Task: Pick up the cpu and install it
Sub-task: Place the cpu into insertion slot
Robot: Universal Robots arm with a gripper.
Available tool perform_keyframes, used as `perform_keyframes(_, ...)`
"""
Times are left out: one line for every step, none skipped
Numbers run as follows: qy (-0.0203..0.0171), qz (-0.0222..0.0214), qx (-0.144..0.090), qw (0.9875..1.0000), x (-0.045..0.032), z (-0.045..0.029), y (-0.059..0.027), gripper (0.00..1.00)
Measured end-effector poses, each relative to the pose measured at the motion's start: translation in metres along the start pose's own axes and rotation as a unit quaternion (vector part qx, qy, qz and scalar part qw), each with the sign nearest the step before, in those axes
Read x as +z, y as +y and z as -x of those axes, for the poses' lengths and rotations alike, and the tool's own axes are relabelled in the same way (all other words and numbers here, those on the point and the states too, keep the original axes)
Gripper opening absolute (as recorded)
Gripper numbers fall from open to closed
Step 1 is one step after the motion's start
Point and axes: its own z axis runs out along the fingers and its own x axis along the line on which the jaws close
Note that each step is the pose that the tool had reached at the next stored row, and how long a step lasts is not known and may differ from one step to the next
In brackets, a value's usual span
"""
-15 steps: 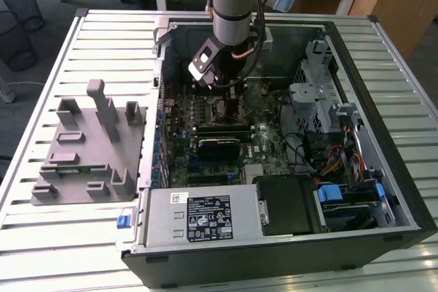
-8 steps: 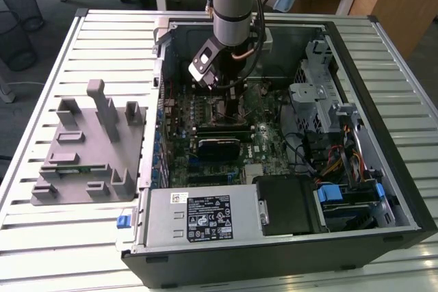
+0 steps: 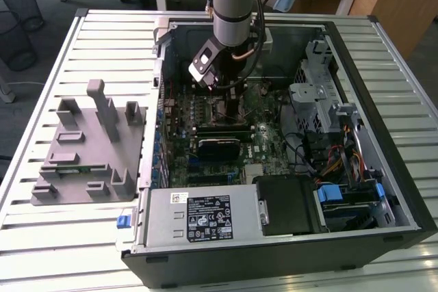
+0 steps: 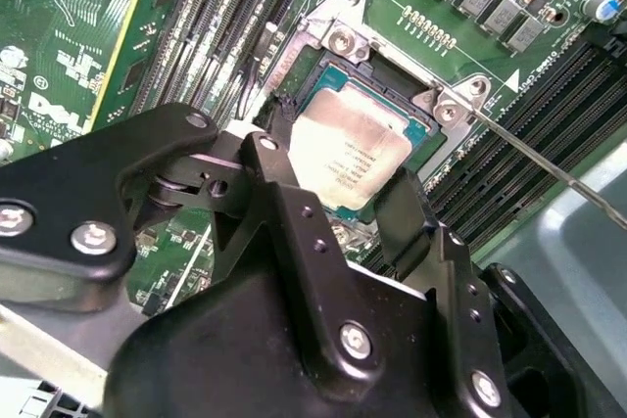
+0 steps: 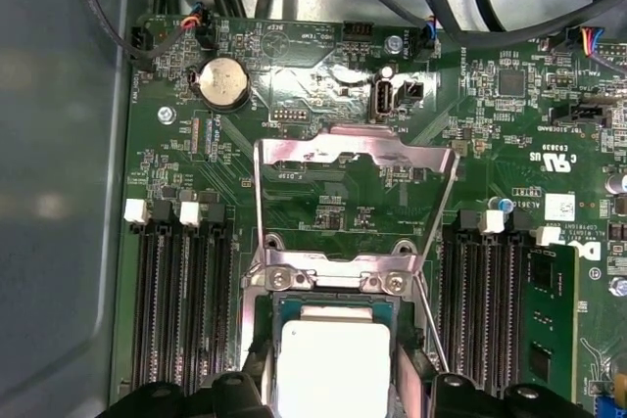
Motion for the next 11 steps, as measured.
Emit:
perform_keyframes(-0.0001,-0.0001,0.000,1.0000,-0.0003,0.0000,0.0000,0.60)
perform_keyframes(-0.0001,-0.0001,0.000,1.0000,-0.0009,0.0001,0.0000,0.60)
perform_keyframes(-0.0001,0.0000,0.000,1.0000,-0.0016,0.0001,0.0000,0.60)
perform_keyframes(-0.0001,0.0000,0.000,1.0000,-0.0025,0.0000,0.0001,0.60)
perform_keyframes(0.0000,0.0000,0.000,1.0000,-0.0033,0.0001,0.0001,0.60)
perform_keyframes(0.0000,0.0000,0.000,1.0000,-0.0042,0.0001,0.0001,0.60)
perform_keyframes(-0.0001,0.0000,0.000,1.0000,-0.0053,0.0001,0.0002,0.60)
perform_keyframes(0.0000,0.0000,0.000,1.0000,-0.0062,0.0001,0.0002,0.60)
perform_keyframes(0.0000,0.0000,0.000,1.0000,-0.0070,0.0001,0.0002,0.60)
perform_keyframes(0.0000,0.0000,0.000,1.0000,-0.0078,0.0001,0.0003,0.53)
perform_keyframes(0.0000,0.0000,0.000,1.0000,-0.0086,0.0002,0.0003,0.53)
